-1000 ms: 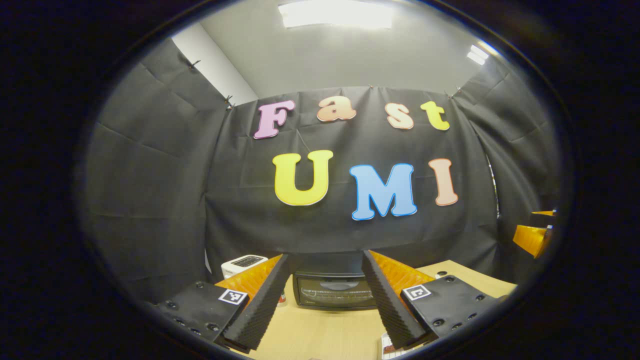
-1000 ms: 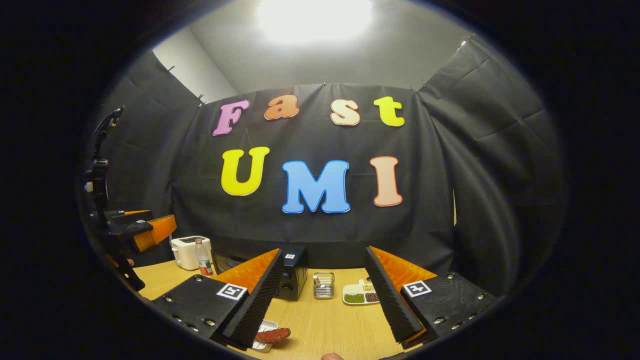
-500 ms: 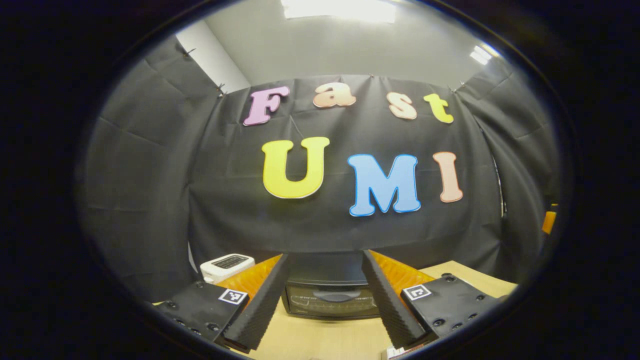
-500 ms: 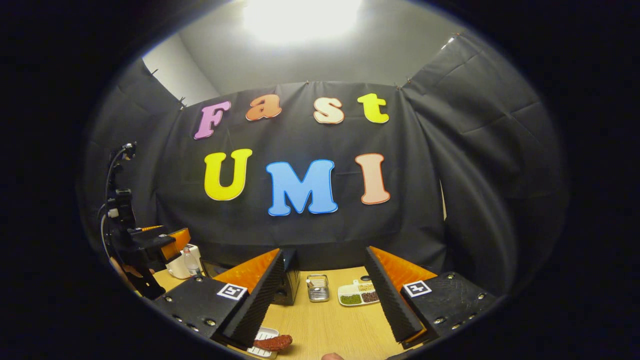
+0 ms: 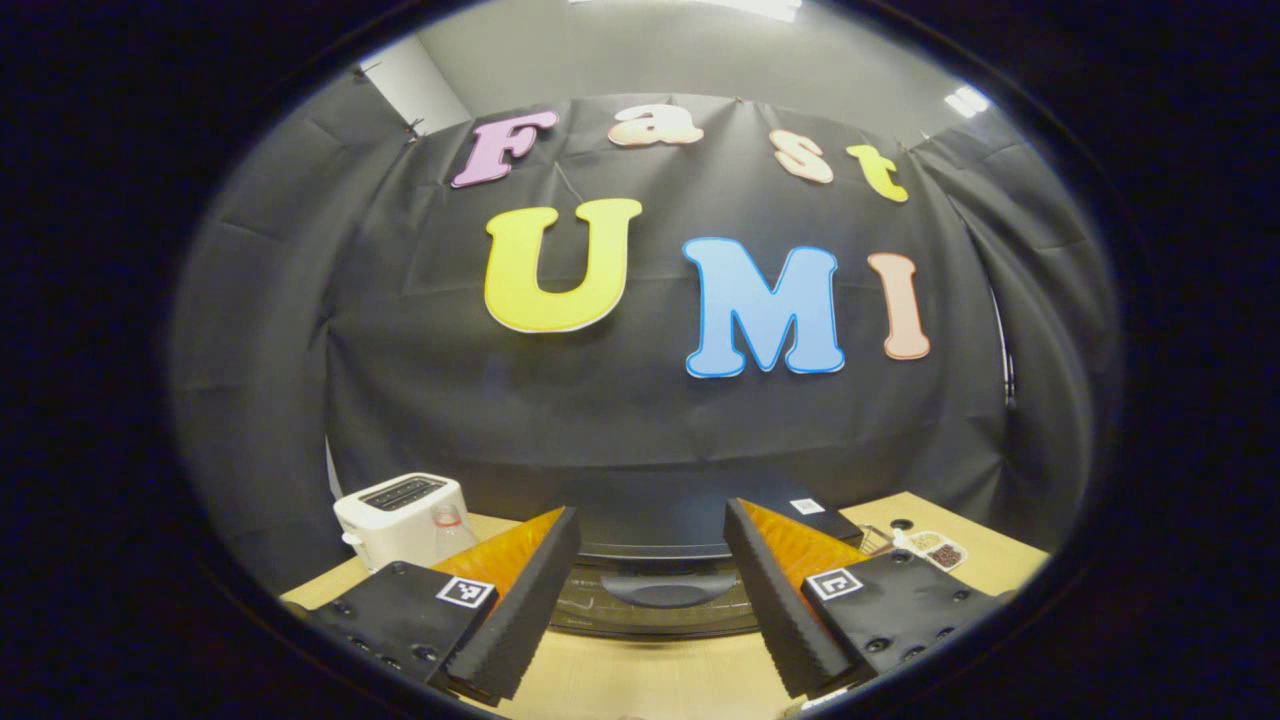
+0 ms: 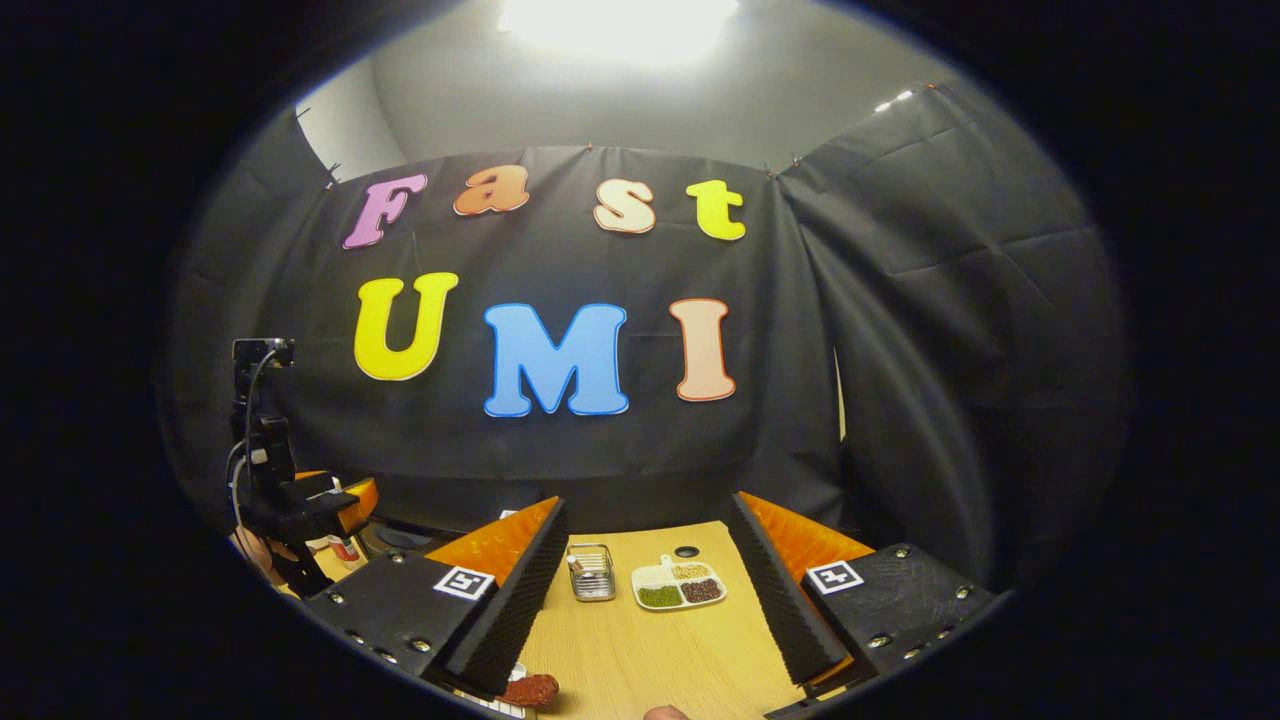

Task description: Open the electric oven with the left hand, put the food in, and close the electric oven.

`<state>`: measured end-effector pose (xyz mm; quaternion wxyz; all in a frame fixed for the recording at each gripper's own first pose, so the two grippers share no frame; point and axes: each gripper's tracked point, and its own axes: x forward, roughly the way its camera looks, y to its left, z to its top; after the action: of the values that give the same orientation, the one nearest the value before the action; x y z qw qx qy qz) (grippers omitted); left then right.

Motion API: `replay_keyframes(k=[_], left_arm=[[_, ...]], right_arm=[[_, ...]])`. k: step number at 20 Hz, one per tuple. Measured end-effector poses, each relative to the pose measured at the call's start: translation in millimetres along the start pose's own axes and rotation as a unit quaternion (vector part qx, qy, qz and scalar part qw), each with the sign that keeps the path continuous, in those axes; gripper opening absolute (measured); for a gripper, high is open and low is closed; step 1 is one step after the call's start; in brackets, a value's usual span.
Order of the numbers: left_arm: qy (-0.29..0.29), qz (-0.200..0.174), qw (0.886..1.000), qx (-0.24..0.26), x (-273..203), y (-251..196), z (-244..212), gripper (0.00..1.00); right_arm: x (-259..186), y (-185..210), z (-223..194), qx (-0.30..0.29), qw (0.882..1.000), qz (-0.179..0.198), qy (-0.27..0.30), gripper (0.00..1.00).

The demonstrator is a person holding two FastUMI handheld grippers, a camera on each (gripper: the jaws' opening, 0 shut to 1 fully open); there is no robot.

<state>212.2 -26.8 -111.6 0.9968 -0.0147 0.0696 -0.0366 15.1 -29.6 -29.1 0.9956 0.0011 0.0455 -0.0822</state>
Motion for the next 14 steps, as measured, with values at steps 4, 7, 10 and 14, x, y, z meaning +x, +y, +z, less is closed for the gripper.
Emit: replay_keyframes(k=[4, 7, 10, 14], left_arm=[[0.023, -0.012, 1.000, 0.002, 32, -4, -30, 1.00], [0.042, -0.020, 0.999, 0.003, 51, -10, -52, 1.00], [0.058, -0.021, 0.998, 0.006, 66, -11, -75, 0.95], [0.071, -0.014, 0.997, 0.018, 79, -11, -94, 0.98]], right_arm=[[-2, 3, 1, -0.019, 1.000, -0.022, 0.003, 0.98], [-5, 6, 1, -0.038, 0.999, -0.031, 0.006, 0.98], [-7, 6, 3, -0.036, 0.999, -0.038, 0.009, 0.98], [-9, 4, -1, -0.035, 0.998, -0.046, 0.017, 0.98]])
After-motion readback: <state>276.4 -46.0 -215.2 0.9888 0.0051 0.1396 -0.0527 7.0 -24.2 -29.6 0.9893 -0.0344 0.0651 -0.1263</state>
